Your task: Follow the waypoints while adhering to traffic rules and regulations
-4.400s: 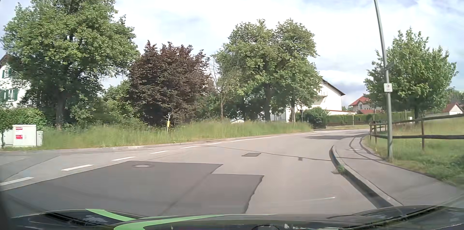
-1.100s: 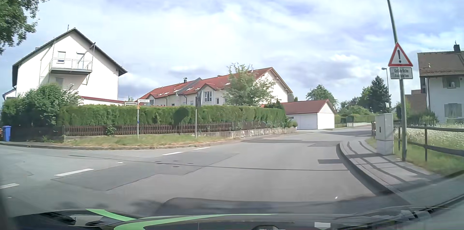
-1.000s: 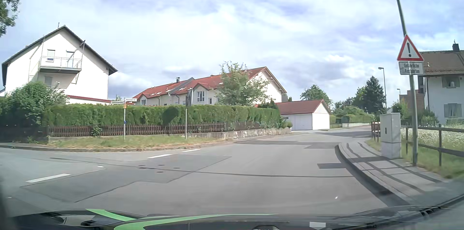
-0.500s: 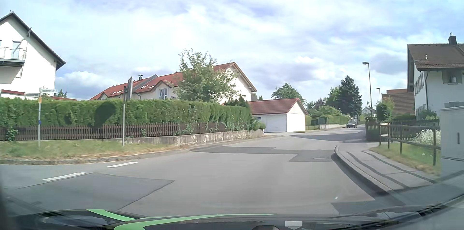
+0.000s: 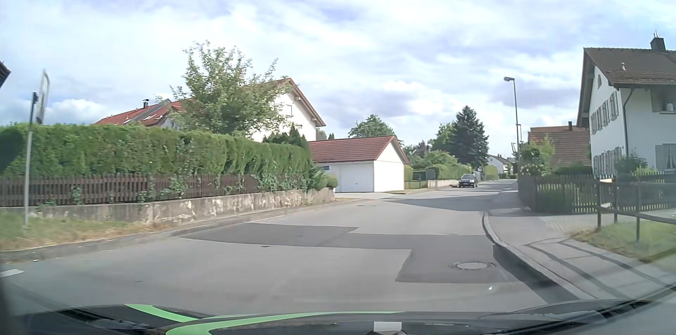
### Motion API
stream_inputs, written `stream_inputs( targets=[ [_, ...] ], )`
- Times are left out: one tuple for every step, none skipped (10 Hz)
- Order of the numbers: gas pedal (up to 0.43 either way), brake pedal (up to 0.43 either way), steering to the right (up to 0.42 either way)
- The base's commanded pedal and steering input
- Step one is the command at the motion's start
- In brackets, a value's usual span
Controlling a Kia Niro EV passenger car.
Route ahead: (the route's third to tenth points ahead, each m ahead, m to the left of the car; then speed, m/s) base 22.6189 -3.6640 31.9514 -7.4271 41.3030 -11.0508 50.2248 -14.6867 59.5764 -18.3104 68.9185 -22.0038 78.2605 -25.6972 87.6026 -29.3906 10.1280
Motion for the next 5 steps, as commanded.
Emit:
stream_inputs(
  targets=[
    [0.157, 0.0, 0.107],
    [0.157, 0.0, 0.105],
    [0.157, 0.0, 0.103],
    [0.157, 0.0, 0.103],
    [0.169, 0.0, 0.102]
  ],
)
